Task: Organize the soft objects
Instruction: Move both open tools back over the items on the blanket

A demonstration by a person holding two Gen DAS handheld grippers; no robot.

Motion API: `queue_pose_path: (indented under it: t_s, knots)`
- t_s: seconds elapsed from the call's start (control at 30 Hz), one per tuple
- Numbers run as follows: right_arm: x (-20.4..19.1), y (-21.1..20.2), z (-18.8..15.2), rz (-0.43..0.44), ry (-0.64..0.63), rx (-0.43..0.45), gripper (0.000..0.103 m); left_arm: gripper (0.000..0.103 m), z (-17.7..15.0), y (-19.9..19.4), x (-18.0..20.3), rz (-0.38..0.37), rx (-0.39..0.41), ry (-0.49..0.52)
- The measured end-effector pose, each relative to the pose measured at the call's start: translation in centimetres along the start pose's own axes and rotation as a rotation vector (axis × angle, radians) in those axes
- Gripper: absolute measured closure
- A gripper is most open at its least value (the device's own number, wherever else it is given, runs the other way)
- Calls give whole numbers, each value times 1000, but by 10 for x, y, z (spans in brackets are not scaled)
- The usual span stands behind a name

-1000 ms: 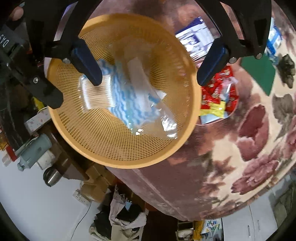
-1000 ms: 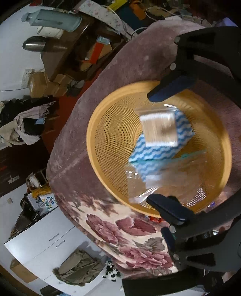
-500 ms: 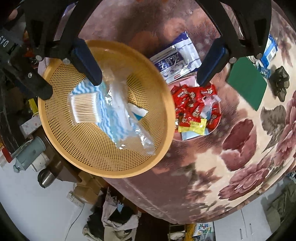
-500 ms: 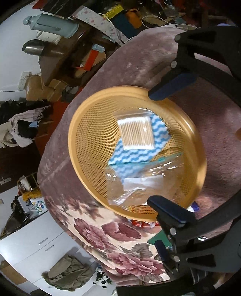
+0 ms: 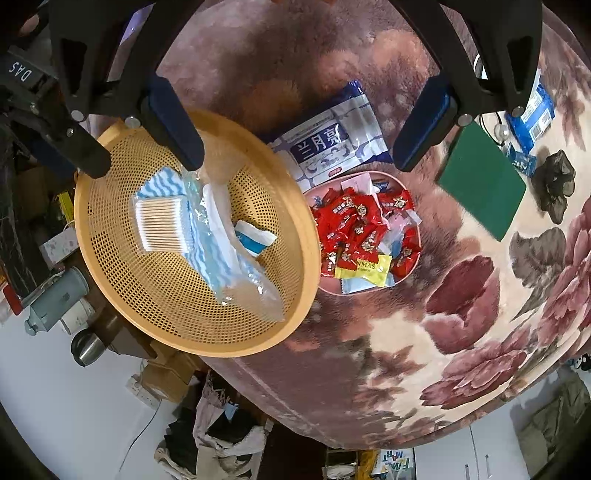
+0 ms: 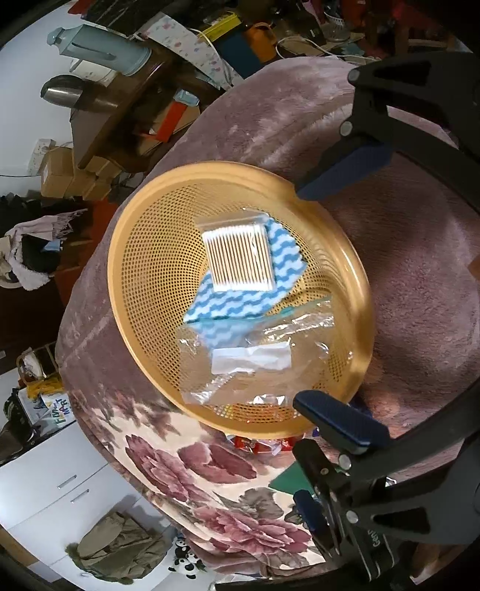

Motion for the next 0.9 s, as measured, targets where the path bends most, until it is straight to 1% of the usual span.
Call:
queue_pose_path:
  t_s: [0.4,0.9]
  knots:
    - [-21,-9,-9,-4,-30,7,0,1,-10,-16,-17,-11,15,-28]
    - [-74,-18,-25,10,-117,16,0,1,-29,-46,-66,4,44,-99]
Point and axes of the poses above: each gripper's, at about its wrist camera, not at the fingertips, and y roughly the way its jaws point, x to its right, z to its top, the point moved 1 cm from there along y, roughly the way its jaws point, and after that the axes turned 15 degrees about -z, right-handed, at the moved point
